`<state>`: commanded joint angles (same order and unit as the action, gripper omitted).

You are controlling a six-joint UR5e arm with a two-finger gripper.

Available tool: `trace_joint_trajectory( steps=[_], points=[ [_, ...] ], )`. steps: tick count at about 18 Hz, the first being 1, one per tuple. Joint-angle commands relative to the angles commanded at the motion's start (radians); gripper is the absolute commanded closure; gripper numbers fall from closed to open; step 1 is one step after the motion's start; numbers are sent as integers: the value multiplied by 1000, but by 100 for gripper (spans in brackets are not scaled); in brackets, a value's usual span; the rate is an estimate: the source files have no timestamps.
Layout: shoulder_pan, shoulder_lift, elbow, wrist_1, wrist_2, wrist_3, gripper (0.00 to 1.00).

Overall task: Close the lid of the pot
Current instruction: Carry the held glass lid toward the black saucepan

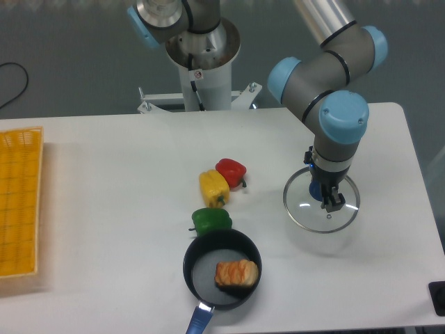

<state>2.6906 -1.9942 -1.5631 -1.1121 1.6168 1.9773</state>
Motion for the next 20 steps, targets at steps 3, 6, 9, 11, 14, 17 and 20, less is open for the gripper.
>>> trace_joint_trajectory(
  steps=[3,6,9,11,14,17,20],
  points=[
    [0,0,-3,0,-3,0,48],
    [0,-2,-2,-2,-8,-2,48],
    [0,-2,0,-5,-14,-29,49],
    [-5,-2,5,-20,-23,-47,49],
    [-18,-3,8,-23,-49,-95,49],
    [-43,0,9,-32,-52,-132,49],
    [-72,5,17,-35,-52,-166,49]
  ],
)
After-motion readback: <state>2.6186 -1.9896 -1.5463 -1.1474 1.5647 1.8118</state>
